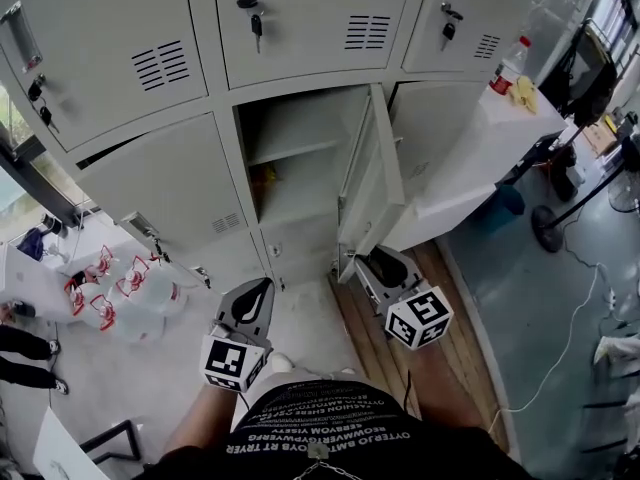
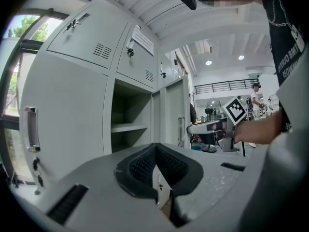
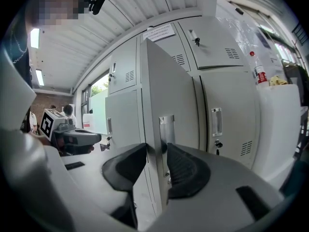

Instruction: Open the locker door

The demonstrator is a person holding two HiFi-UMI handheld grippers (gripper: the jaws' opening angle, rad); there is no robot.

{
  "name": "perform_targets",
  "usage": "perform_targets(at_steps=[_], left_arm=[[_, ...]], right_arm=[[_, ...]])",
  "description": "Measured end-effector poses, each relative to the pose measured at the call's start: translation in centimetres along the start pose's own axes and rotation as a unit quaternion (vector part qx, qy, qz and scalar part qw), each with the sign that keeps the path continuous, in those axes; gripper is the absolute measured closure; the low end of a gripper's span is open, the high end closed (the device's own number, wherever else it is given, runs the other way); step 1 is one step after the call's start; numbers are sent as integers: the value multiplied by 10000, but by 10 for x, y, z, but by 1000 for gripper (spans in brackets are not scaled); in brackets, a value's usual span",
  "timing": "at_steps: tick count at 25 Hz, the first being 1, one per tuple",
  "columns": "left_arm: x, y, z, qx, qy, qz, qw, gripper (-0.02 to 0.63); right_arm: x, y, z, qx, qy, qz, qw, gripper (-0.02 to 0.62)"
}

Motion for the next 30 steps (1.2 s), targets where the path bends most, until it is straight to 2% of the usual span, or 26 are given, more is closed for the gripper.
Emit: perform_targets(at_steps=[12,16,20,21,24,26,28,30], left_arm=[[49,-4,4,-59,-329,54,9994,614],[62,1,4,-195,-398,14,9990,614],[71,-2,-1,-151,-552,80,9983,614],[72,-1,-3,-171,-597,100,9980,614],[75,-1,-7,-216,-721,123,9971,614],[81,-7,-7,-175,-761,130,9969,614],[88,-9,-4,-164,-763,151,9968,614],[96,-10,-1,-171,-725,192,9970,614]], right_arm=[[37,6,-30,6,-213,88,9997,491],[38,4,-39,200,-546,109,9982,438],[44,3,-65,350,-552,28,9979,425],[44,1,-73,453,-606,66,9971,431],[37,-2,-96,682,-733,154,9949,515],[28,-5,-108,701,-656,-159,9953,598],[20,-6,-116,656,-615,-550,9944,598],[16,-4,-119,600,-637,-716,9936,598]])
Point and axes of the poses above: the fingertips, and each gripper's own axes: z forward along the fingers, x to its right, y out of its underside, the point moved 4 cm from there along -z, backward along the fingers, and after that the axes turned 2 degrees about -y, right-handed, at the moved point
